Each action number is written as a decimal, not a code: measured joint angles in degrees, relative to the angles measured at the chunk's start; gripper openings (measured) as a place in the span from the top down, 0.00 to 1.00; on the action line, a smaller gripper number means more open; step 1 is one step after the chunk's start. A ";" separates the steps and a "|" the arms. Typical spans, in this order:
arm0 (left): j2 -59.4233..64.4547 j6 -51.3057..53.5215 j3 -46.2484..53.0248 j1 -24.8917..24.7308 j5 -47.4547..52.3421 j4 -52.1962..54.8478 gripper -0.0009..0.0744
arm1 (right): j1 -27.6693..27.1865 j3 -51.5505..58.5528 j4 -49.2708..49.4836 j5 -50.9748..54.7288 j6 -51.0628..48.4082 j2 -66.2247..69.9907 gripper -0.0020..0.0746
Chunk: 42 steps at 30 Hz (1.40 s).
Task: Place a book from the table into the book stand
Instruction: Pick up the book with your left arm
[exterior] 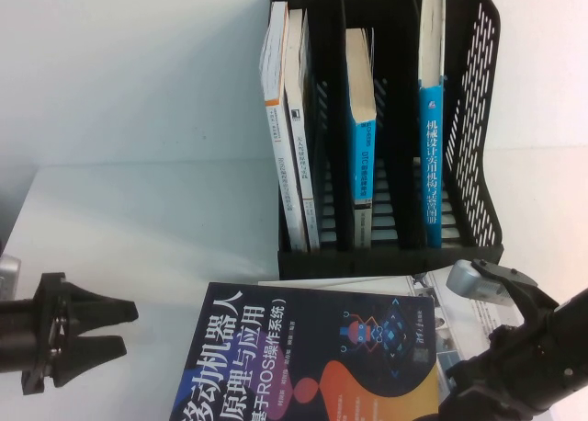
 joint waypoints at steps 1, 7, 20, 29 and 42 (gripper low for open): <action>0.00 0.26 0.00 0.14 0.73 -0.47 0.41 | 0.00 0.00 0.00 0.00 0.00 0.00 0.98; 0.00 0.98 0.00 -2.74 1.74 -0.28 0.19 | 0.00 0.00 0.00 0.03 0.00 0.00 0.98; 0.13 2.85 0.00 -15.39 -7.09 0.62 0.19 | 0.00 0.00 0.30 0.03 0.52 0.00 0.98; 0.26 4.39 -1.46 -16.37 -5.09 -2.02 0.19 | 0.00 0.00 0.34 -0.43 0.52 0.00 0.98; 6.78 3.60 -2.19 -17.72 -0.35 -2.37 0.19 | 0.00 0.00 2.91 -1.50 -0.10 0.00 0.98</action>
